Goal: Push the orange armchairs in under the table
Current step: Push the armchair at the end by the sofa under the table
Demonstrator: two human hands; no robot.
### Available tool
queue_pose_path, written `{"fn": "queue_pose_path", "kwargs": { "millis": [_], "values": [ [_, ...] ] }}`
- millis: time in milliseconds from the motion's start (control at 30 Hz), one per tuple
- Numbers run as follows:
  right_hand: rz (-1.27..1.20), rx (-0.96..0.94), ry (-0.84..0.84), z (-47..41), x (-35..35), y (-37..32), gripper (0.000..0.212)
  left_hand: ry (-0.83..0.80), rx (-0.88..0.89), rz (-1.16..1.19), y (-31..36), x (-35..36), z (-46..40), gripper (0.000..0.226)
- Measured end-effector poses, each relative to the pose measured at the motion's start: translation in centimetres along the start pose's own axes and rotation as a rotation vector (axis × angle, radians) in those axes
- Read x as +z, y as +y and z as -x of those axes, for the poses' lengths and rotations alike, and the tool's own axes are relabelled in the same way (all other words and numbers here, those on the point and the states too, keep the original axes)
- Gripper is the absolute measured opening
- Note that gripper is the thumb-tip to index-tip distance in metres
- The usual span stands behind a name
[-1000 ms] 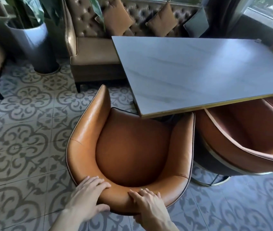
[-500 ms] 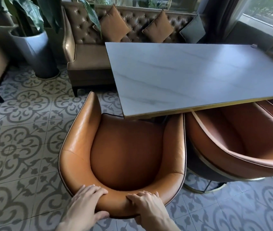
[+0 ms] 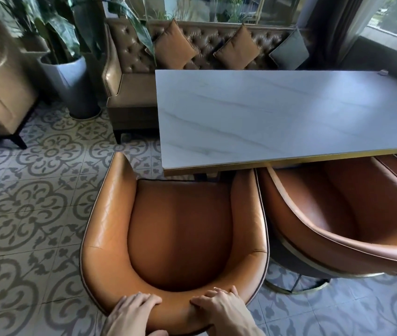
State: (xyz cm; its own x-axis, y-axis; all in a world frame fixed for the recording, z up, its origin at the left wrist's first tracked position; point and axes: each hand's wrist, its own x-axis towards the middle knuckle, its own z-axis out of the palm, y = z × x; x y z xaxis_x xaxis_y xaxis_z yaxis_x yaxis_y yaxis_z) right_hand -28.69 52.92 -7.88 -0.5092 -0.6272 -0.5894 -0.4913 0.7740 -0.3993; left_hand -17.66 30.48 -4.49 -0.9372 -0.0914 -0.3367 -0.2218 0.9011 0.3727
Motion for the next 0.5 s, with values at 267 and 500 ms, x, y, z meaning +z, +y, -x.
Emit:
{"fn": "queue_pose_path", "kwargs": {
  "millis": [267,500],
  "values": [
    [0.101,-0.066,0.116,3.9,-1.6,3.7,0.078,0.052,-0.075,0.076,4.2,4.6,0.5,0.079],
    [0.211,0.002,0.244,5.1,0.6,5.2,0.079,0.165,-0.021,0.01,4.3,6.0,0.7,0.094]
  ]
}}
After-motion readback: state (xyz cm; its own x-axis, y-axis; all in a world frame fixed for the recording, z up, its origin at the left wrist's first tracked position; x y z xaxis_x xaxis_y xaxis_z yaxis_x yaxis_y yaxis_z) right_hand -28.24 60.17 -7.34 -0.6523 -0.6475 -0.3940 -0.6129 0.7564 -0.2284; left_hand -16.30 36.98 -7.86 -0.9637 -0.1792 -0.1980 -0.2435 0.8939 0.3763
